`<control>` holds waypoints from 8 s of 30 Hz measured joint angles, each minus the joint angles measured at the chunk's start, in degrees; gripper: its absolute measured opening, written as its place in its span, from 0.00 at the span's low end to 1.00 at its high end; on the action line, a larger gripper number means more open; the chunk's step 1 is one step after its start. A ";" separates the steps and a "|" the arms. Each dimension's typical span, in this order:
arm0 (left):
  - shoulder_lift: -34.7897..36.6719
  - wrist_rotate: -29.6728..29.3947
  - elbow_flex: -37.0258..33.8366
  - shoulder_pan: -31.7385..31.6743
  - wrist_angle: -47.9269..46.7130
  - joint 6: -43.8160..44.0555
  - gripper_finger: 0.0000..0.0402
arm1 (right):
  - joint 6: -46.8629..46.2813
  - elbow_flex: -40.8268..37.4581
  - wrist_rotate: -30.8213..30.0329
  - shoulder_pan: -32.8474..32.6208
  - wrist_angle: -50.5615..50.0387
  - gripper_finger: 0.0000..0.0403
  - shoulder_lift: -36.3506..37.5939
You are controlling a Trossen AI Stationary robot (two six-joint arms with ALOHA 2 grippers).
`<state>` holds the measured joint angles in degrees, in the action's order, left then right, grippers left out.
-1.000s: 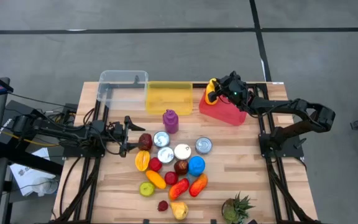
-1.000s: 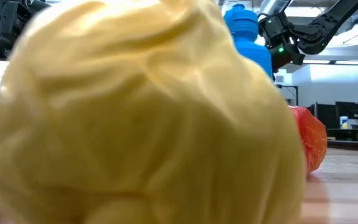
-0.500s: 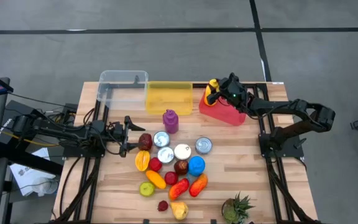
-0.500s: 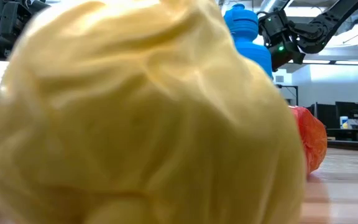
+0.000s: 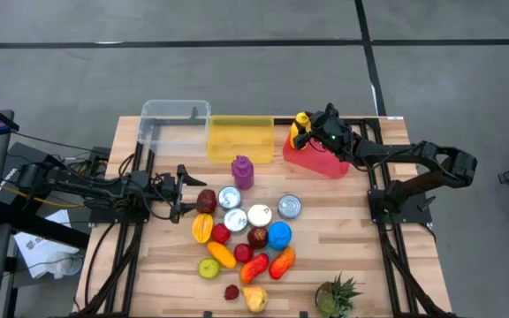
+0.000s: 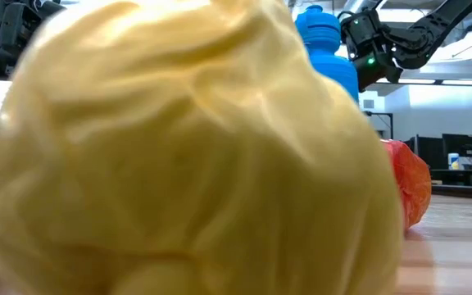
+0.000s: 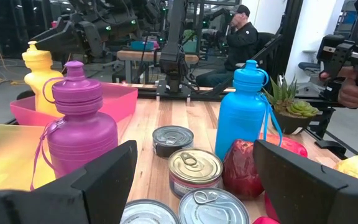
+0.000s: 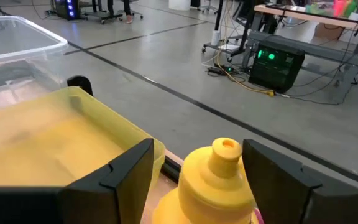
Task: Pick & Place Food Item
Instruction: Put the yellow water bottle into the pink bin, then put the blue water bottle into the pink bin
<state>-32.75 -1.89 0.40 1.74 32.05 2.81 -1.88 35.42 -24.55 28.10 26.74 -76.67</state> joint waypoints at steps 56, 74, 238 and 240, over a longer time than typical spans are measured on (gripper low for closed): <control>0.00 0.02 0.00 0.01 -0.15 0.07 0.78 | -10.16 -0.11 16.79 -46.42 -9.50 0.58 6.05; 0.00 0.40 0.00 0.02 -0.13 0.48 0.78 | -21.19 -0.07 -3.76 -62.13 -23.35 0.57 11.70; 0.00 0.42 0.00 0.00 -0.08 -1.05 0.78 | 2.96 -6.47 -18.17 -63.26 44.16 0.46 -19.90; 0.01 0.42 0.00 0.00 -0.07 -1.05 0.78 | 3.00 -6.24 -19.78 -63.65 38.90 0.46 -16.73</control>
<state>-32.75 -1.48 0.40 1.74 31.99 1.76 1.12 29.18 -44.34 -35.55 65.64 -93.40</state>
